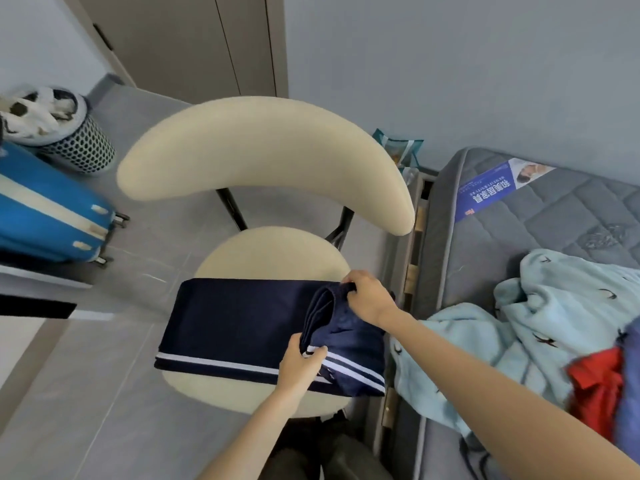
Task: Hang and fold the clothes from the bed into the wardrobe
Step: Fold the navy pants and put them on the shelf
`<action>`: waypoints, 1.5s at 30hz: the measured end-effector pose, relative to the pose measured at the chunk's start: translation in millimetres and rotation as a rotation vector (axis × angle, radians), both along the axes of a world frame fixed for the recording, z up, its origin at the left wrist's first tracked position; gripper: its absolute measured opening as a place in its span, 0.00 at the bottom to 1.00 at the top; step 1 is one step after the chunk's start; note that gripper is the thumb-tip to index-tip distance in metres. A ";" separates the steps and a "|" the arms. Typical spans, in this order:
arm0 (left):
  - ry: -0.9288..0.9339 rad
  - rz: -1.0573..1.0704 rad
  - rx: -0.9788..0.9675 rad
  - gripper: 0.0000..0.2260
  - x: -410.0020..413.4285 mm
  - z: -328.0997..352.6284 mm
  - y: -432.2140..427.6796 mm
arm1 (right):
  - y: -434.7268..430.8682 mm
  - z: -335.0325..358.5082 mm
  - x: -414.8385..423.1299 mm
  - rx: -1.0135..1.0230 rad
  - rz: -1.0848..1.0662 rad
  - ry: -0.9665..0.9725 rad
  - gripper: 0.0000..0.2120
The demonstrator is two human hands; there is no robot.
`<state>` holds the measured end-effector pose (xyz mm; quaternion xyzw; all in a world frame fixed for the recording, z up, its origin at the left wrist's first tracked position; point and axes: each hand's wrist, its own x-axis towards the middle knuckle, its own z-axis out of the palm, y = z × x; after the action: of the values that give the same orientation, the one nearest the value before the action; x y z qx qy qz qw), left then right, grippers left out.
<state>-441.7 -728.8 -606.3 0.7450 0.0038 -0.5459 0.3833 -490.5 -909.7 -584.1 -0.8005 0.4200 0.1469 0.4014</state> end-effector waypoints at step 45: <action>-1.017 -1.086 0.023 0.44 6.2 -118.9 -33.7 | 16.8 -185.4 -130.3 0.662 -1.044 -0.145 0.25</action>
<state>-435.5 -762.6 -725.2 0.8068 -0.5370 -0.2464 0.0060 -620.8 -893.0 -769.5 -0.3307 0.6599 -0.0010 0.6747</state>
